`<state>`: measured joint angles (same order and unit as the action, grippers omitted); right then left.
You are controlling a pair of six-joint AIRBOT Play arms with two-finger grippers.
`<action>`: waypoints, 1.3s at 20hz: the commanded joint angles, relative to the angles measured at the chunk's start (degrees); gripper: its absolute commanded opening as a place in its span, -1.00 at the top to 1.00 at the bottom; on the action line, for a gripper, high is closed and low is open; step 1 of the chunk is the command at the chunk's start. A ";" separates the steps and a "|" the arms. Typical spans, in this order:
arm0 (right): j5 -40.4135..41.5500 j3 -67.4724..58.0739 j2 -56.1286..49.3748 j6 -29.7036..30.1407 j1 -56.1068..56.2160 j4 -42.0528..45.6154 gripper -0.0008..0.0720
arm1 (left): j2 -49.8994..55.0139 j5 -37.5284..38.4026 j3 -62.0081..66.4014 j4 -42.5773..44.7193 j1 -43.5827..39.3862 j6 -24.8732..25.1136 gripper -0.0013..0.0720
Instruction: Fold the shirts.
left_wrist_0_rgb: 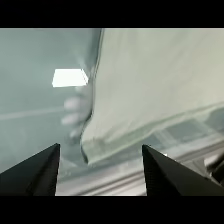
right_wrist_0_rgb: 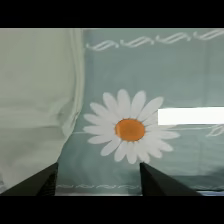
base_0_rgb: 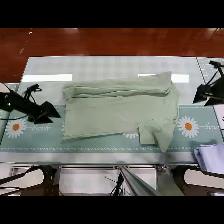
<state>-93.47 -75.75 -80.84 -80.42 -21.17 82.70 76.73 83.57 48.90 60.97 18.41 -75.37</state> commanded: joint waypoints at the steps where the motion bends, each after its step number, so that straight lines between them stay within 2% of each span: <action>1: 5.90 13.20 5.49 4.48 -5.95 -11.56 -0.67 | -2.01 -0.07 -10.03 -0.07 0.48 1.73 -0.72; 6: 8.48 16.72 6.08 6.23 -5.99 -15.72 -0.67 | -2.01 -6.80 -16.22 -6.25 -0.35 1.90 -0.72; 9: 8.46 16.72 6.08 6.47 -5.99 -18.62 -0.67 | -1.99 -12.83 -17.38 -9.46 -4.66 1.79 -0.71; 10: 8.39 16.72 6.08 6.86 -5.99 -19.54 -0.67 | -1.99 -15.96 -17.51 -10.62 -6.73 1.09 -0.59; 11: 7.98 16.72 6.08 6.97 -5.99 -19.91 -0.67 | -1.99 -18.10 -17.51 -11.89 -8.85 0.74 -0.04; 12: 7.39 16.72 6.08 7.13 -5.99 -19.85 -0.67 | -2.01 -19.12 -17.51 -13.03 -10.56 0.83 0.43; 13: 6.64 16.72 6.08 7.43 -5.99 -19.26 -0.67 | -2.01 -19.39 -17.51 -13.31 -11.93 1.55 0.67; 16: 7.02 17.68 6.80 7.52 -6.03 -13.51 -0.66 | -2.03 -17.35 -17.51 -13.16 -12.83 2.82 0.76; 17: 7.74 19.15 7.48 7.52 -6.62 -12.20 -0.66 | -2.05 -16.76 -17.51 -12.98 -12.81 2.97 0.89; 19: 9.11 23.56 9.20 7.65 -9.33 -12.66 -0.66 | -2.14 -16.65 -17.51 -13.03 -12.76 2.97 0.89; 23: 12.96 32.44 10.95 8.70 -12.63 -18.93 -0.67 | -2.14 -16.63 -17.51 -13.07 -12.74 4.46 0.89; 26: 21.40 36.70 10.95 10.19 -12.17 -27.04 -0.67 | -2.14 -16.41 -17.49 -13.55 -12.72 4.44 0.89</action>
<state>-79.11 -43.31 -70.28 -71.53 -32.86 62.61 74.63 66.81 31.40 48.01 5.76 -71.31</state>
